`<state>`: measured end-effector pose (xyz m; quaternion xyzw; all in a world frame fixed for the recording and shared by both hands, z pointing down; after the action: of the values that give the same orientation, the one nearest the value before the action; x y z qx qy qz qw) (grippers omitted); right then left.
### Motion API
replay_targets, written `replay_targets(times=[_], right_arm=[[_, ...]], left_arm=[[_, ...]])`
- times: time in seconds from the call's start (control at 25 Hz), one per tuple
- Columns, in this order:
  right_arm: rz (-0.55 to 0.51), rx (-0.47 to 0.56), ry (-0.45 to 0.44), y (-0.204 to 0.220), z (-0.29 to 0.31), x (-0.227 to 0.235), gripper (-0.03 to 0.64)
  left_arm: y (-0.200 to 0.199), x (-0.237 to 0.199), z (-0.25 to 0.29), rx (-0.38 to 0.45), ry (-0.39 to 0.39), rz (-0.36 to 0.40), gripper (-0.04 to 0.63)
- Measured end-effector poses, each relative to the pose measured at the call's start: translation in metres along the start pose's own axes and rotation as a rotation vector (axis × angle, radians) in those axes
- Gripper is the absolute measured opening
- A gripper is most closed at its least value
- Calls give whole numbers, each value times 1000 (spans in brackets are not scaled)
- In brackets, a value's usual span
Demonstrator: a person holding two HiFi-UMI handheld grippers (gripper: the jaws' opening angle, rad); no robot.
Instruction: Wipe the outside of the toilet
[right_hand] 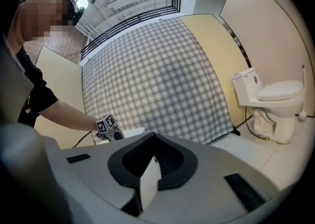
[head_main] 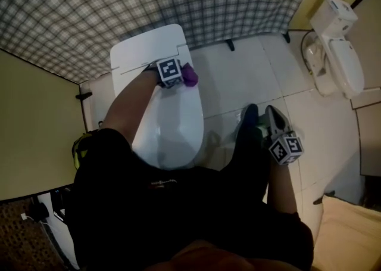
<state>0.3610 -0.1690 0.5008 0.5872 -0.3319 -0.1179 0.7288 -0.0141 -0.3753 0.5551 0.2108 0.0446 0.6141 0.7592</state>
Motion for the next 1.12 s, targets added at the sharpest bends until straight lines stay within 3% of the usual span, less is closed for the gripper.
replay_targets(times=[0.16, 0.36, 0.8, 1.12], right_arm=[[-12, 10, -1, -3, -3, -4, 3], [-59, 18, -32, -23, 2, -33, 3], [-101, -69, -118, -22, 66, -139, 3], [-168, -115, -156, -25, 96, -192, 3]], left_arm=[[-15, 11, 5, 49, -23, -28, 130], [17, 32, -32, 100, -40, -105, 130], [255, 109, -127, 49, -71, -213, 130], [315, 128, -144, 76, -62, -181, 131]])
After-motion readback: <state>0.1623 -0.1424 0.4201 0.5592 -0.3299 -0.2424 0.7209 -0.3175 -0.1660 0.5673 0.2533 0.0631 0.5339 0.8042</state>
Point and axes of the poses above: the fingertips, and each gripper's own axes: z forward along the fingers, x to its right, y out of its underside, the point moved 9 cm from there along -z, backward along the fingers, and after that the axes turned 9 degrees about -y, right-handed, at the moved point
